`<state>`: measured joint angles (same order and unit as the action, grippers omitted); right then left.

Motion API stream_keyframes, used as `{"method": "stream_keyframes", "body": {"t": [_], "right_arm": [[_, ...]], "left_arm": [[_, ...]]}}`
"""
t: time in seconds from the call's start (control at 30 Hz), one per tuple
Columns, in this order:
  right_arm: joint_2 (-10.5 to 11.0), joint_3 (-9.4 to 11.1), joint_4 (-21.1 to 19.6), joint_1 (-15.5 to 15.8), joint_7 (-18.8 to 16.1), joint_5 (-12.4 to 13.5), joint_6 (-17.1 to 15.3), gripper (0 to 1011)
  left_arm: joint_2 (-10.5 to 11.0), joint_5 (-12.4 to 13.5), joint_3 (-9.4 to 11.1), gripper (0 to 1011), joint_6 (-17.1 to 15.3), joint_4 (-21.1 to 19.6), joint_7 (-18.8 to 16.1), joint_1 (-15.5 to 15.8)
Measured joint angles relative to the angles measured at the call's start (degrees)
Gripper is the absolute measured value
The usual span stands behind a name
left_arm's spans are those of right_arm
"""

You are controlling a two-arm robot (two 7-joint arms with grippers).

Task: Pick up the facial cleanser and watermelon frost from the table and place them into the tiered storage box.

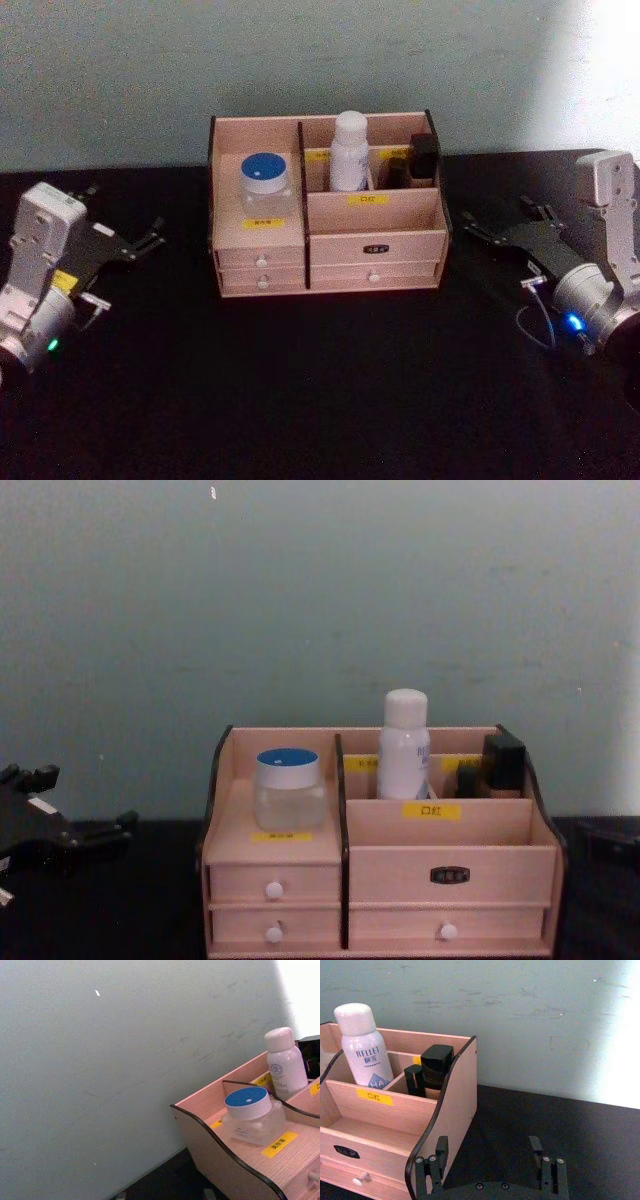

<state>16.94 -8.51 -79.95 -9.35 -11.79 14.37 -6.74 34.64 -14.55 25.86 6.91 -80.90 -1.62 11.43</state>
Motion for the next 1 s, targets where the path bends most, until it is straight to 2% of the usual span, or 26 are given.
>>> {"method": "stream_keyframes", "body": {"t": [1.0], "right_arm": [[0.00, 0.00, 0.00, 0.00, 0.00, -0.01, -0.01, 1002]], "left_arm": [[0.00, 0.00, 0.00, 1001, 0.00, 0.00, 0.00, 0.00]]}}
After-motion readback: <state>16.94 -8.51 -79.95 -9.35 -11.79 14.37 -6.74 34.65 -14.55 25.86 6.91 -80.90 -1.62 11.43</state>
